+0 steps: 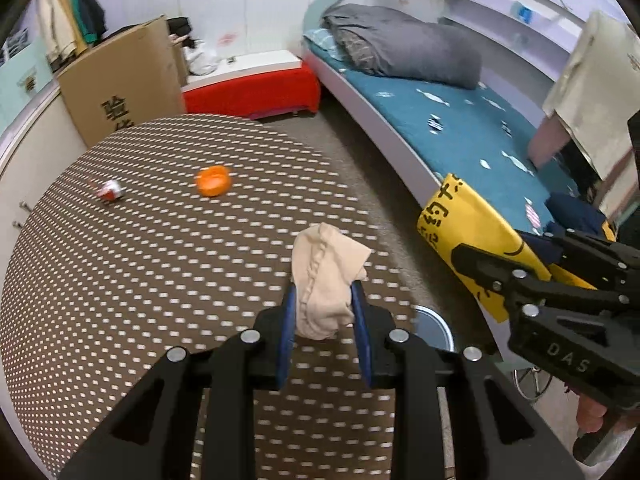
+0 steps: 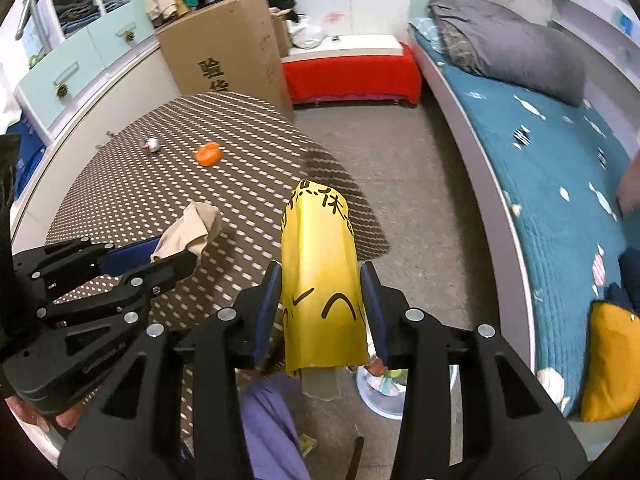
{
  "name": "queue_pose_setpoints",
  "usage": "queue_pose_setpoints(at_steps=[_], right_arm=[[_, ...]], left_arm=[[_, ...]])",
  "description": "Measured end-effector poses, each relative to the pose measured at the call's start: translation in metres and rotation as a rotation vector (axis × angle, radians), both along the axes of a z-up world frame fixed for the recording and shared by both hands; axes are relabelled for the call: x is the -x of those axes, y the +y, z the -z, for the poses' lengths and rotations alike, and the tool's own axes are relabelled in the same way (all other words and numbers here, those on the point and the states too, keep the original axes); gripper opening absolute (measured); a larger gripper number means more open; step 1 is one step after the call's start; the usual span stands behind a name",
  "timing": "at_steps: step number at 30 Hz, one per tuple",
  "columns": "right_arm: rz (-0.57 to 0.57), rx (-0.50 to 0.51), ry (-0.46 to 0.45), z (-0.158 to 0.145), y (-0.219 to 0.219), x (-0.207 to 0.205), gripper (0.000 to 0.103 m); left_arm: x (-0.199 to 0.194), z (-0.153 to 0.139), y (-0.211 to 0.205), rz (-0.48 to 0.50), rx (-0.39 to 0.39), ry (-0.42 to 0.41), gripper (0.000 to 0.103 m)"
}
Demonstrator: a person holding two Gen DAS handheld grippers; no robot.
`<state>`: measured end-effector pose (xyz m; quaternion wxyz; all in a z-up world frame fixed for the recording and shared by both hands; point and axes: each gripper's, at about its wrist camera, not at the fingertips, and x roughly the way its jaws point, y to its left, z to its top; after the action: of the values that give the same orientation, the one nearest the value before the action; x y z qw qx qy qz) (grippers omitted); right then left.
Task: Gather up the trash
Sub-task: 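Carry the beige cloth and yellow tube over the bin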
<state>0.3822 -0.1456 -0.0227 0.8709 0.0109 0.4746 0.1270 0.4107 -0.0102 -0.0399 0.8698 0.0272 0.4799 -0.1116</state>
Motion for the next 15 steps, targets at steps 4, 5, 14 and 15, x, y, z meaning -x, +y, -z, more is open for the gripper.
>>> queue_pose_setpoints(at_steps=[4,5,14,15], right_arm=[[0.044,0.002,0.002,0.002,-0.024,0.012,0.04],[0.059,0.003,0.001,0.003,-0.032,0.015,0.04],[0.166,0.001,0.019,0.013,-0.088,0.042,0.041],[0.177,0.003,0.022,0.015,-0.094,0.045,0.041]], left_arm=[[0.007,0.0,-0.027,0.042,-0.003,-0.003,0.026],[0.009,0.0,-0.036,0.053,-0.004,-0.003,0.026],[0.026,0.014,-0.097,0.158,-0.002,0.026,0.026],[0.028,0.016,-0.106,0.172,-0.004,0.032,0.026]])
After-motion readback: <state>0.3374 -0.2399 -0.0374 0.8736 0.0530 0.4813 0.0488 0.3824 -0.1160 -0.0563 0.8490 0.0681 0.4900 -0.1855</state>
